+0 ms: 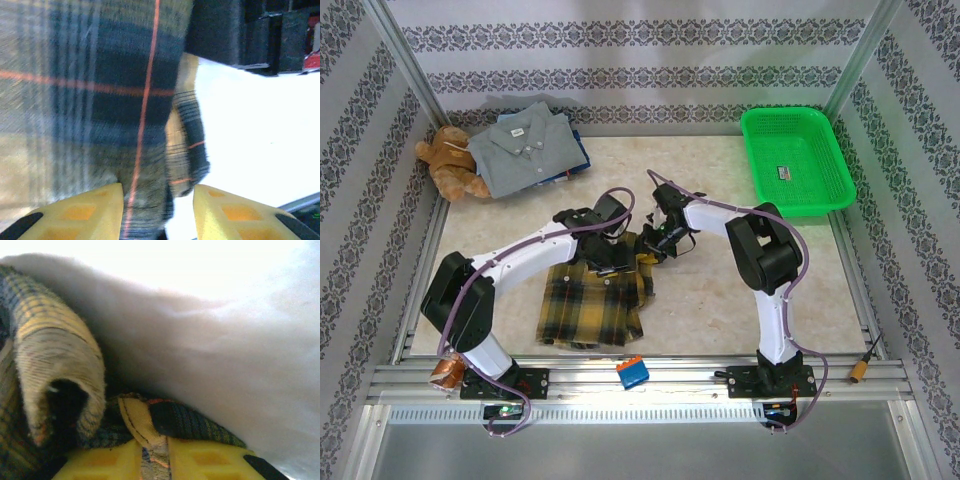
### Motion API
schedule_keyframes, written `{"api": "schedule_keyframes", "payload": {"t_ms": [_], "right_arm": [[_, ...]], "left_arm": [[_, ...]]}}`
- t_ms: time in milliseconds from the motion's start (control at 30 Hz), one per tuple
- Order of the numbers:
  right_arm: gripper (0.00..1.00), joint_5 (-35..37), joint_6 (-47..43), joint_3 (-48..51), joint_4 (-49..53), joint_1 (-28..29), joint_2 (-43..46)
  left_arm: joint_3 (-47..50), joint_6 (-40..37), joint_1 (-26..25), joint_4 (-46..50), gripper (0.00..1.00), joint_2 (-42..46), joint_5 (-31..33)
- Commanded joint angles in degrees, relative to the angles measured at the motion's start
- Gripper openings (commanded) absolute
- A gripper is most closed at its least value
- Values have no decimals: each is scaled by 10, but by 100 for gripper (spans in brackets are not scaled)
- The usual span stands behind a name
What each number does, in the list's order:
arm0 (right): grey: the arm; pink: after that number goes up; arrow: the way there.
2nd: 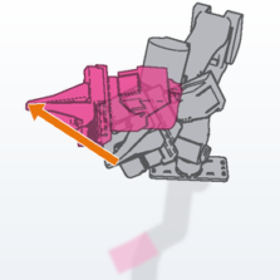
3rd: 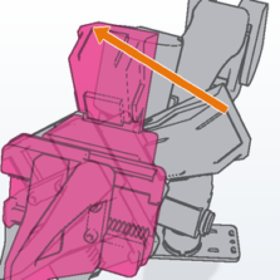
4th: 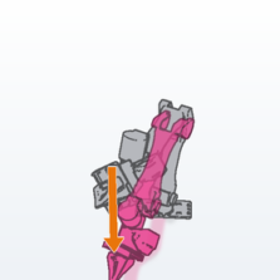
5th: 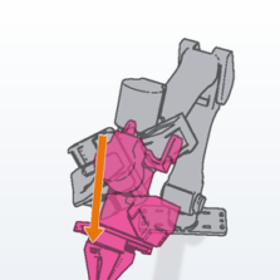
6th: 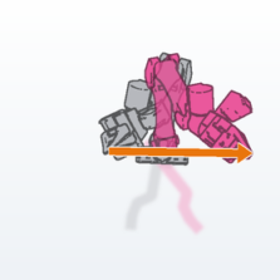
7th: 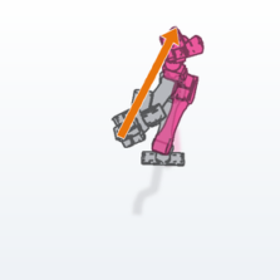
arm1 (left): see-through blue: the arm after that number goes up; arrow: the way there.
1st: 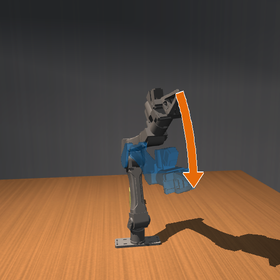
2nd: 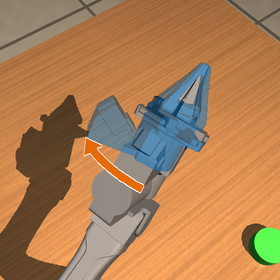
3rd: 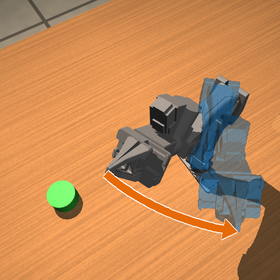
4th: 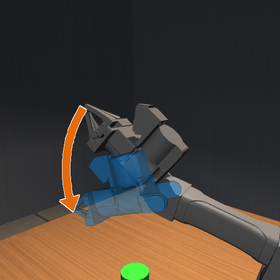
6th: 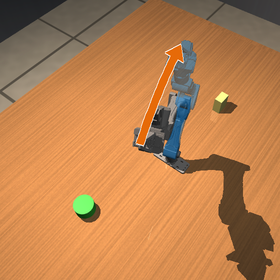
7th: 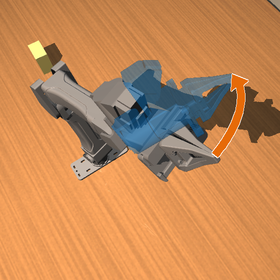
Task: Fold and stack the long sleeve shirts
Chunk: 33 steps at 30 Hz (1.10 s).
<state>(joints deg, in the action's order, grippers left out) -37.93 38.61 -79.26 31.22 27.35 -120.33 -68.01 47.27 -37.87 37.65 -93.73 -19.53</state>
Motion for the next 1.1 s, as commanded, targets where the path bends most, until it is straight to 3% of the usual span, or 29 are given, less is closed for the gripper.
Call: {"api": "schedule_keyframes", "payload": {"t_ms": [0, 167, 333, 467, 600, 667, 800, 900, 1067], "right_arm": [[32, 70, -17, 28, 44, -38, 10], [43, 72, -68, 52, 89, -81, 102], [53, 102, -134, 132, 137, -54, 221], [61, 108, -125, 216, 80, -47, 273], [60, 96, -128, 176, 87, -54, 224], [62, 100, -125, 174, 86, -43, 243], [66, 106, -94, 235, 71, -6, 302], [77, 128, -45, 307, 3, 16, 344], [84, 131, 2, 366, -137, 34, 342]], "left_arm": [[30, 77, 1, -165, 48, 37, -71], [62, 113, 35, -238, 57, 116, -92], [101, 76, 145, -101, 67, 240, -57], [149, 31, 217, -56, 72, 277, -84], [199, -2, 224, -44, 73, 259, -56], [221, 3, 226, -41, 73, 260, -32], [288, 48, 225, -137, 73, 276, -48], [321, 65, 223, -192, 71, 264, -74], [324, 49, 217, -190, 70, 258, -77]]}}
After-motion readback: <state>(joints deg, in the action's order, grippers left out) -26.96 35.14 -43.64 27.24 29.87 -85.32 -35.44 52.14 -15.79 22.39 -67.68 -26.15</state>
